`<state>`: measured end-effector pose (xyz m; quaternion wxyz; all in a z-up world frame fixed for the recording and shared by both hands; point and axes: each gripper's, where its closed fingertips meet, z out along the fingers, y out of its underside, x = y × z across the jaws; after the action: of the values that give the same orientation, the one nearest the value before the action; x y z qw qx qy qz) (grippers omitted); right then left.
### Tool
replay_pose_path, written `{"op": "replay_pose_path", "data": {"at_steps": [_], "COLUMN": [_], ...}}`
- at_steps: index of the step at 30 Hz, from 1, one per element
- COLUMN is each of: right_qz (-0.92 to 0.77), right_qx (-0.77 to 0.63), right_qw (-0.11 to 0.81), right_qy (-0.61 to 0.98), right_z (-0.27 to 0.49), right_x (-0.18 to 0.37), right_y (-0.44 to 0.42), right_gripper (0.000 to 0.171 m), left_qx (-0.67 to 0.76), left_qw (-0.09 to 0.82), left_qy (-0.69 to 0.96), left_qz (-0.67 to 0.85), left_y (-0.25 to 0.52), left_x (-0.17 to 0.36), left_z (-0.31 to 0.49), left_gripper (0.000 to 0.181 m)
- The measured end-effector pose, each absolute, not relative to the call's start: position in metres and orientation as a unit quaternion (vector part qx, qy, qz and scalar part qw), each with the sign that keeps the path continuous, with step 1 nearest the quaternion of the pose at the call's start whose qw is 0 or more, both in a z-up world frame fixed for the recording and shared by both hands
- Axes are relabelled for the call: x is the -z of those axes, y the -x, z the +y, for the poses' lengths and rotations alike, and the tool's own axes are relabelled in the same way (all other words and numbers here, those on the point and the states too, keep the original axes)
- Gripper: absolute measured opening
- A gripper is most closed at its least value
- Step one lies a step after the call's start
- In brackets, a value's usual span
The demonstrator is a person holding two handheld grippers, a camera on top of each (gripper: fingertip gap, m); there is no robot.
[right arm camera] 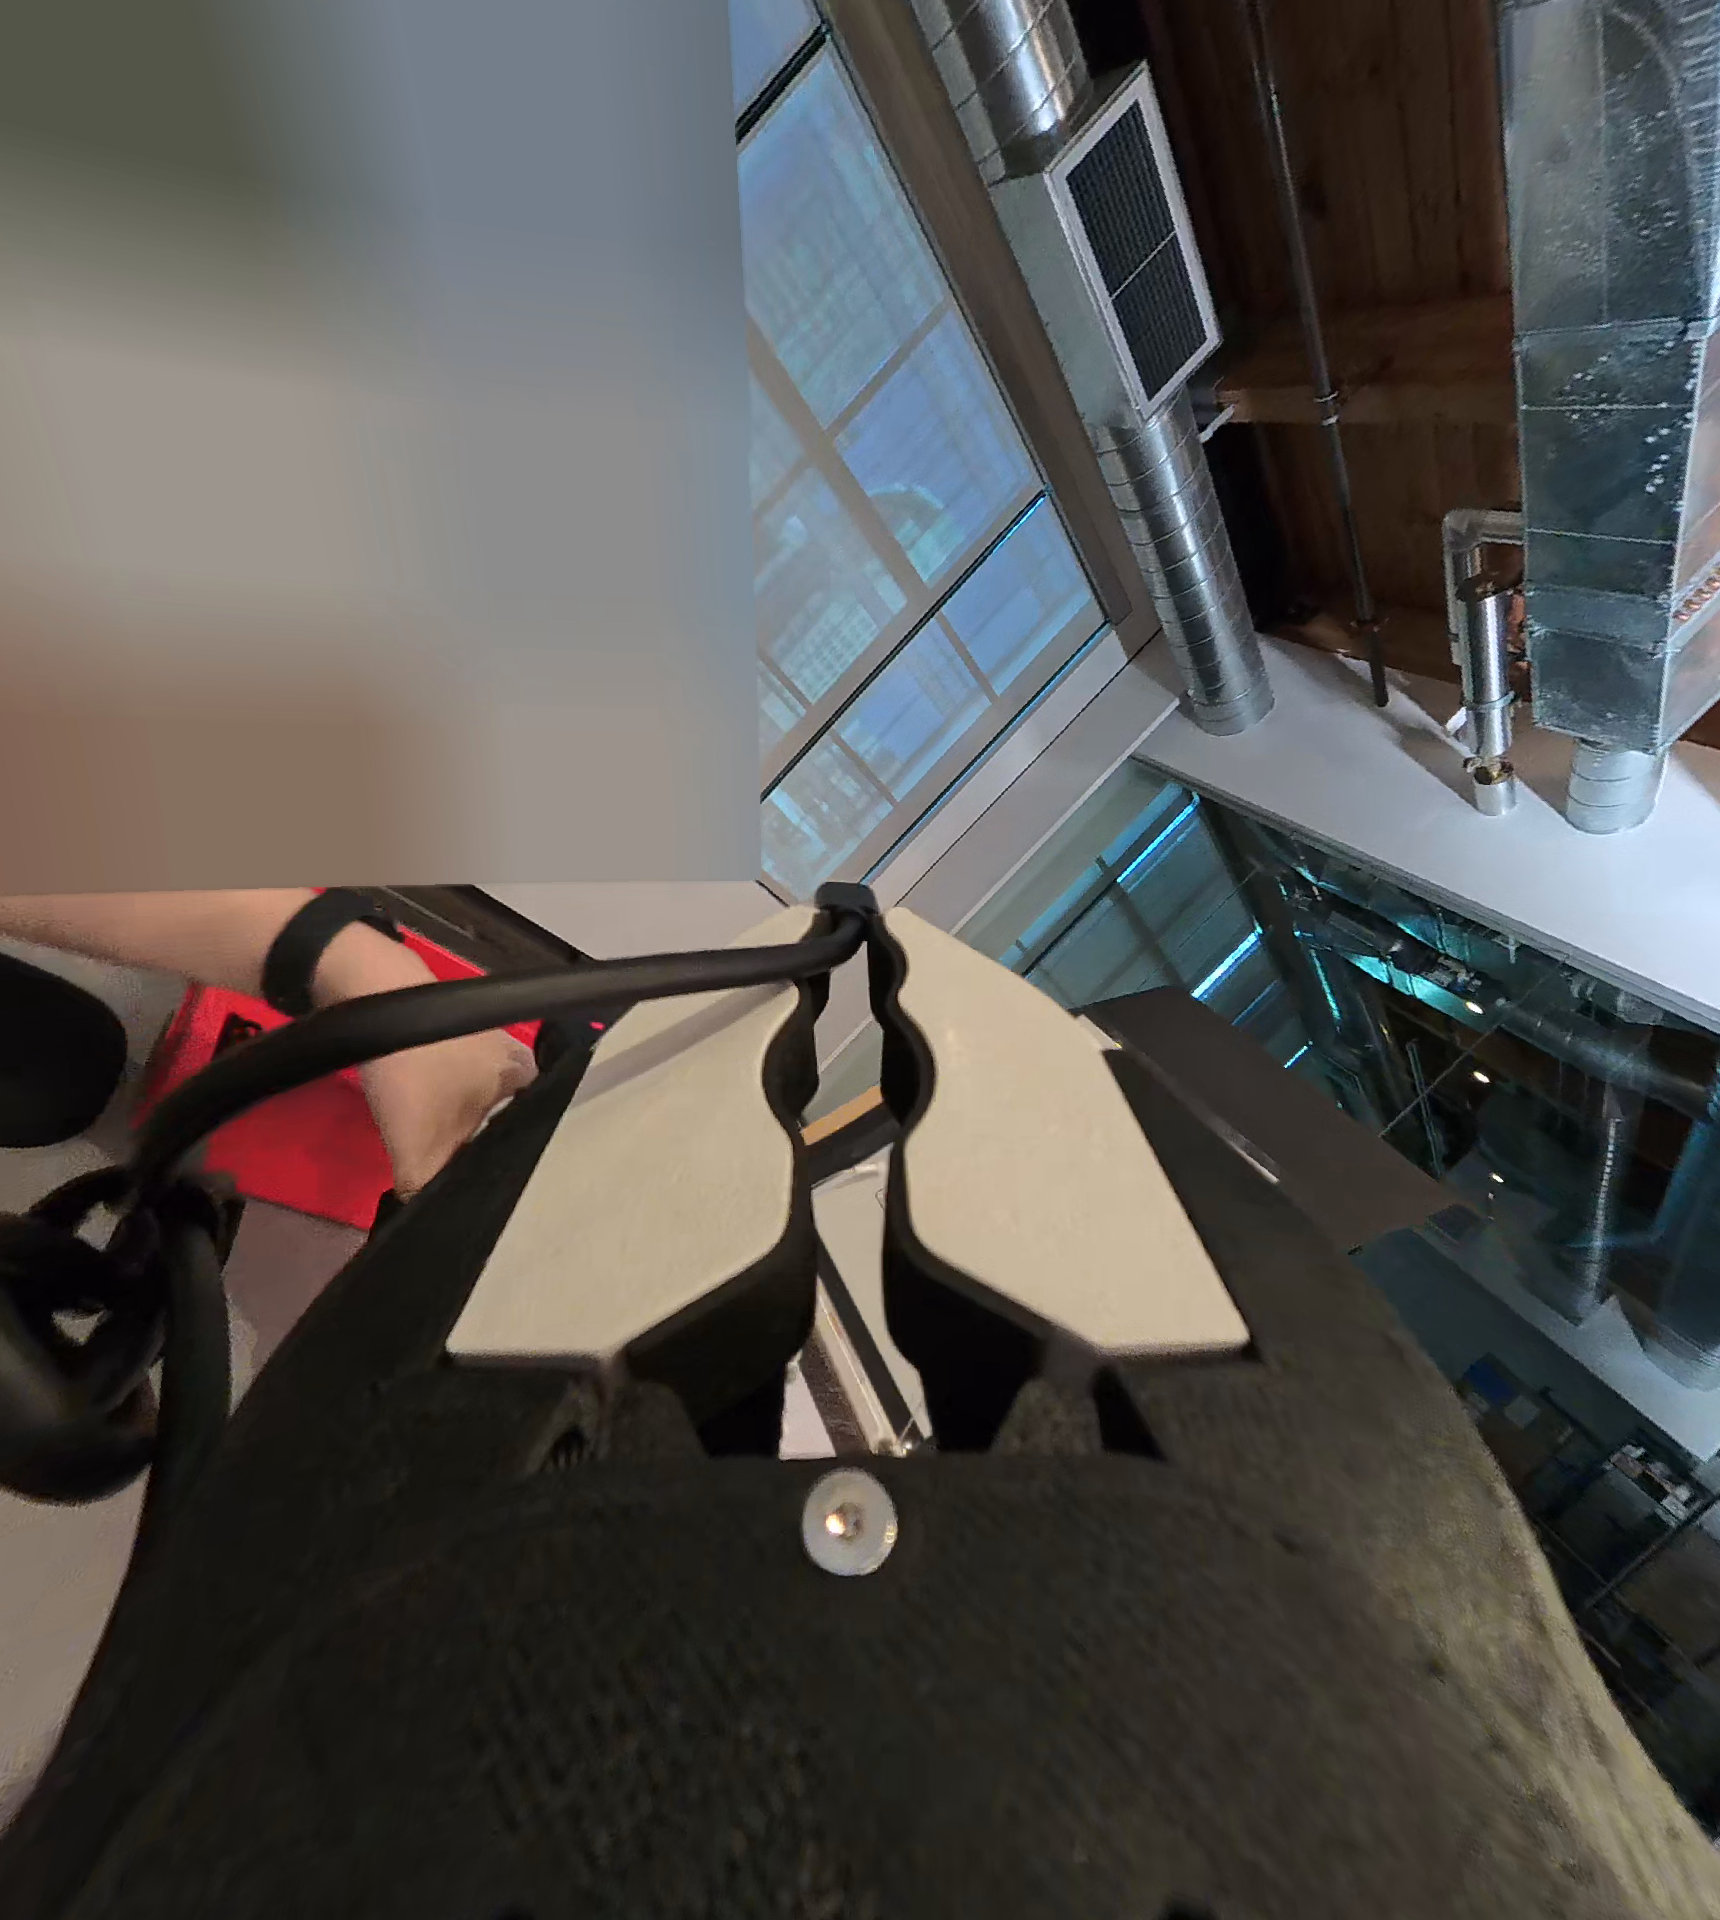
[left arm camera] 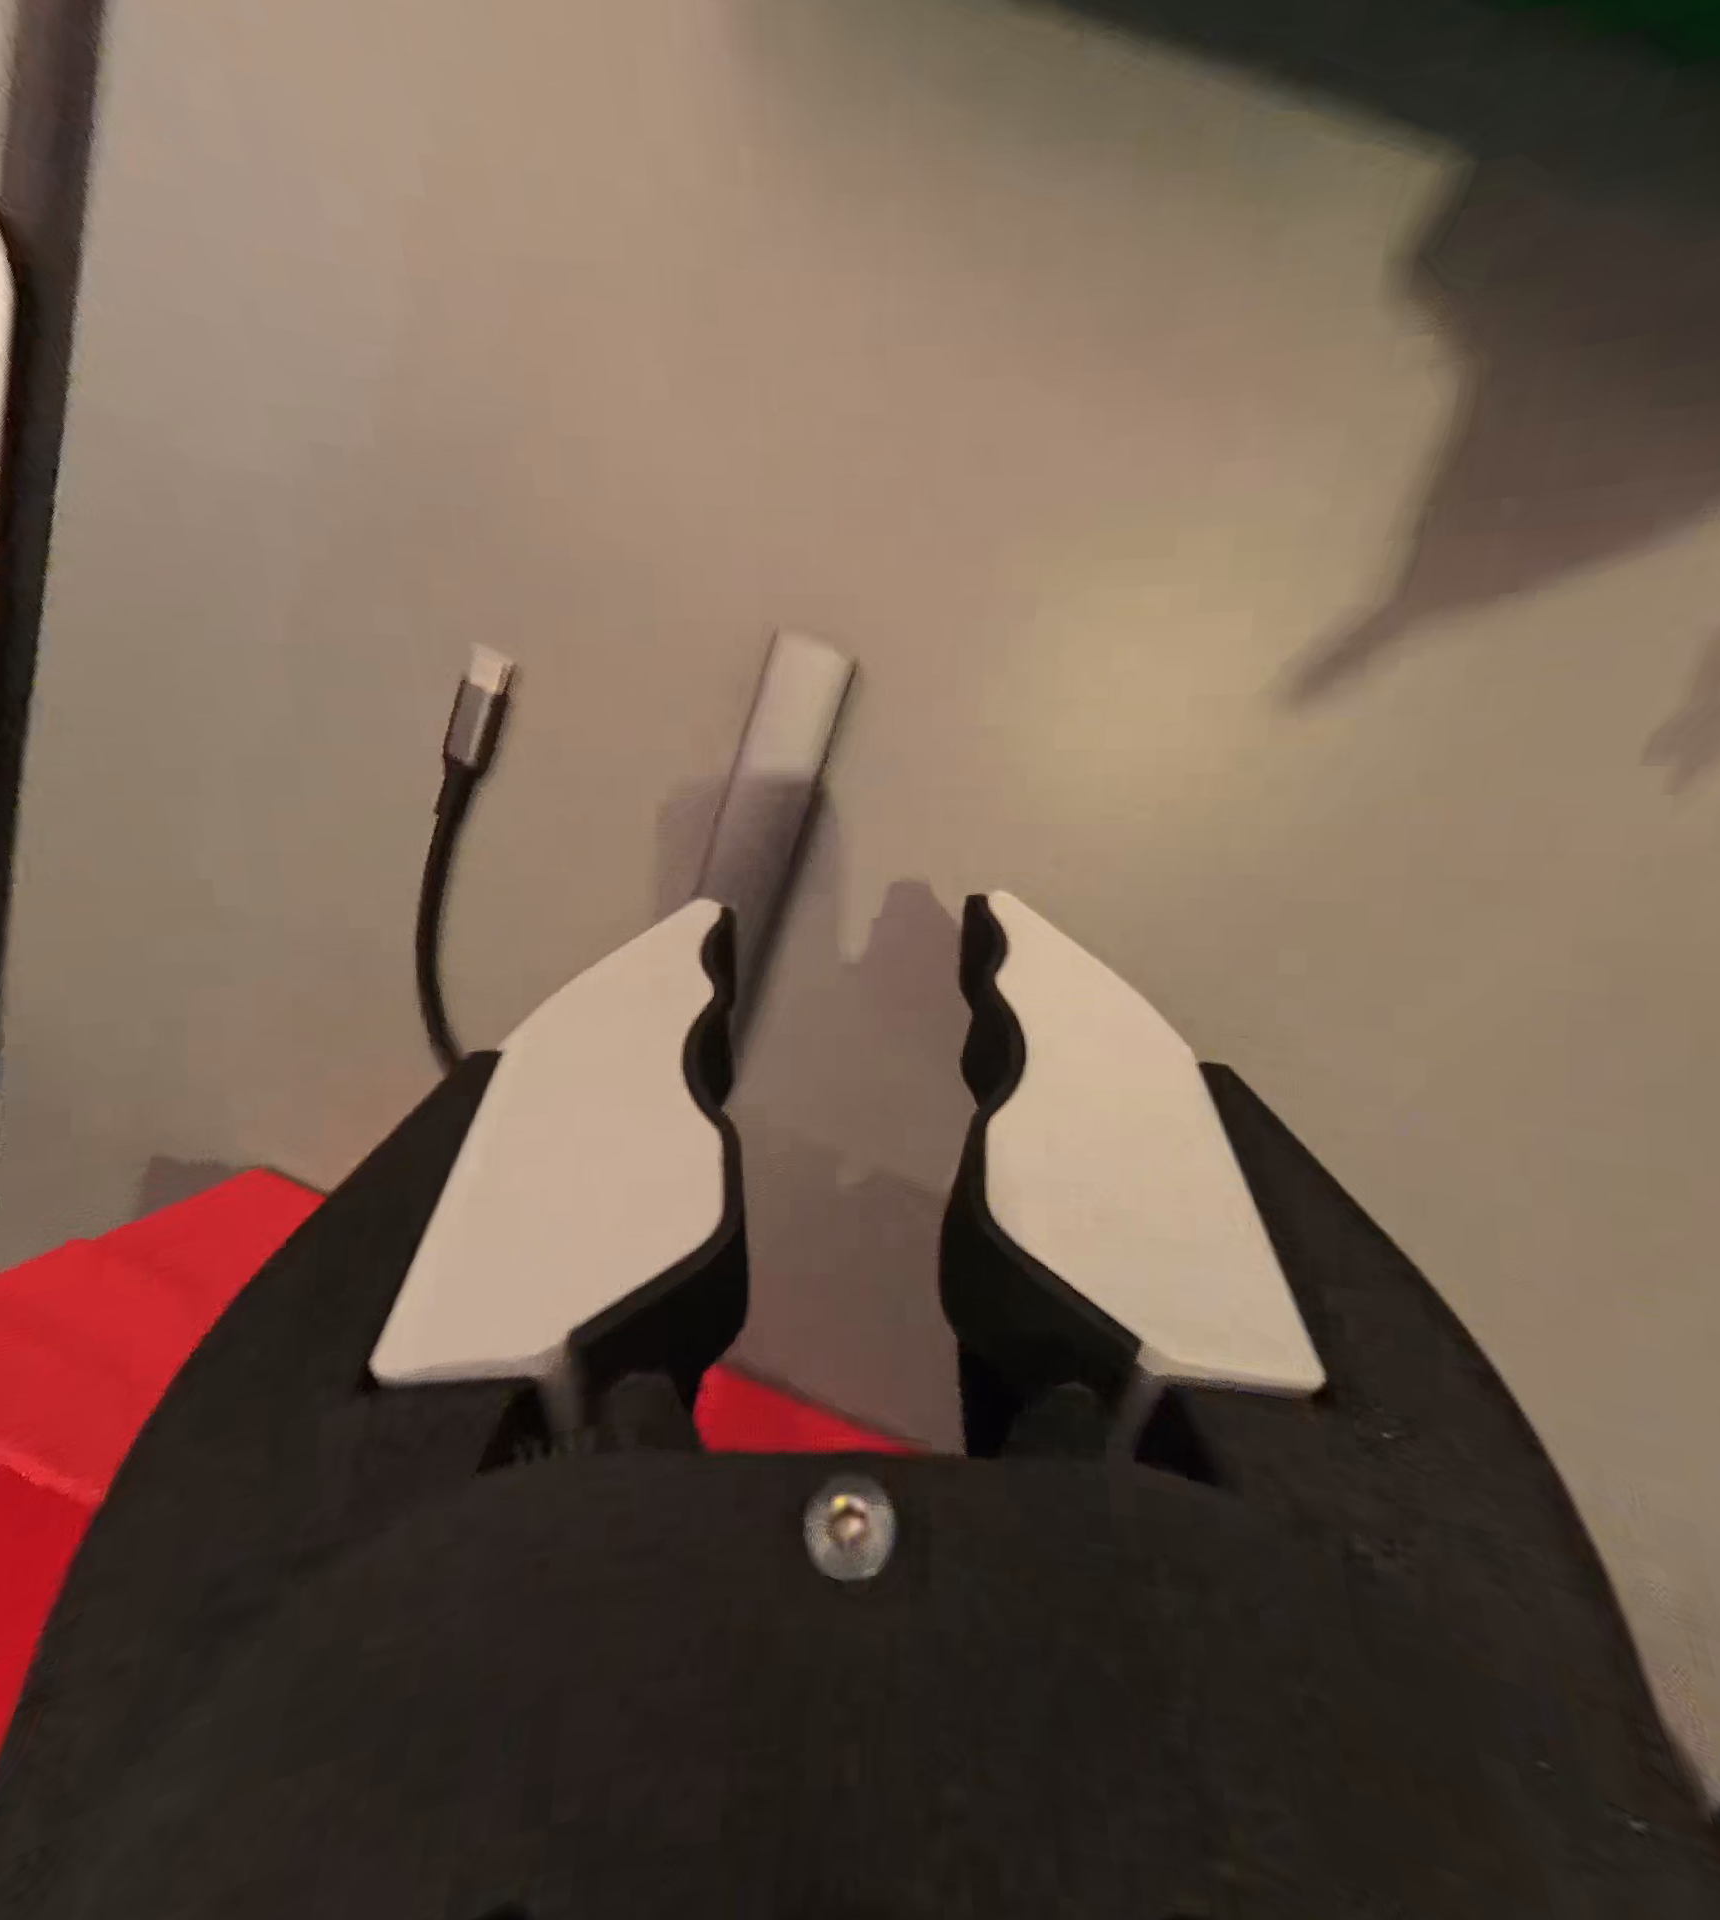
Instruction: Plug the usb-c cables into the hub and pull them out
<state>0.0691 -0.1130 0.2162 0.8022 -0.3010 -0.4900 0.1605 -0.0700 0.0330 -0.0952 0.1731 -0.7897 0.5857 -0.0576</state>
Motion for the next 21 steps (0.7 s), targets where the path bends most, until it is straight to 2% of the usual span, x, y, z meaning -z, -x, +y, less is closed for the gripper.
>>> {"op": "replay_pose_path", "data": {"at_steps": [2,9,14,16,17,21], "right_qz": [-0.487,-0.486,-0.484,-0.482,-0.482,-0.483], "right_qx": [-0.161,-0.157,-0.163,-0.164,-0.165,-0.167], "right_qw": [0.805,0.811,0.815,0.816,0.816,0.815], "right_qy": [0.297,0.284,0.275,0.274,0.273,0.274], "right_z": [-0.114,-0.123,-0.128,-0.128,-0.128,-0.127], "right_x": [-0.217,-0.221,-0.223,-0.223,-0.223,-0.223], "right_y": [-0.074,-0.078,-0.082,-0.084,-0.084,-0.083], "right_gripper": [0.007,0.007,0.007,0.007,0.007,0.007], "left_qx": [0.0,-0.063,-0.072,-0.06,-0.061,-0.059], "left_qw": [0.136,0.073,0.067,0.052,0.05,0.034], "left_qy": [0.772,0.743,0.735,0.736,0.735,0.724], "left_qz": [0.621,0.663,0.671,0.672,0.674,0.687], "left_y": [0.09,0.119,0.119,0.118,0.117,0.117], "left_x": [0.107,0.149,0.156,0.158,0.159,0.159], "left_z": [0.049,0.068,0.07,0.066,0.066,0.066], "left_gripper": [0.049,0.054,0.046,0.036,0.024,0.021]}}
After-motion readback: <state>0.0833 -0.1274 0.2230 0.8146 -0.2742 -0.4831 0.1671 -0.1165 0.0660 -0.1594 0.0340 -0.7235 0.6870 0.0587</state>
